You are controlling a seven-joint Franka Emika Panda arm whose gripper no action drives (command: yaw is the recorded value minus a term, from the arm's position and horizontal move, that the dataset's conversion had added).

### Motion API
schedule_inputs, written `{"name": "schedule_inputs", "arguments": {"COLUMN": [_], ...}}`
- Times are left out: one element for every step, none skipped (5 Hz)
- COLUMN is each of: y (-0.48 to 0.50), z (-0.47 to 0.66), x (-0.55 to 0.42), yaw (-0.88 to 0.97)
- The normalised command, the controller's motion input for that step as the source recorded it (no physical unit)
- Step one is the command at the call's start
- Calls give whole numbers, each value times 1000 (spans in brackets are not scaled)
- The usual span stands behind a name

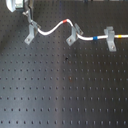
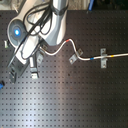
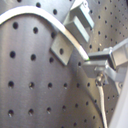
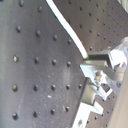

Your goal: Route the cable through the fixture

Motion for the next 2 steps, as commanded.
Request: {"name": "schedule_inputs", "arguments": {"y": [-3, 51], "z": [-283, -250], "x": [-6, 47], "yaw": [211, 257]}}
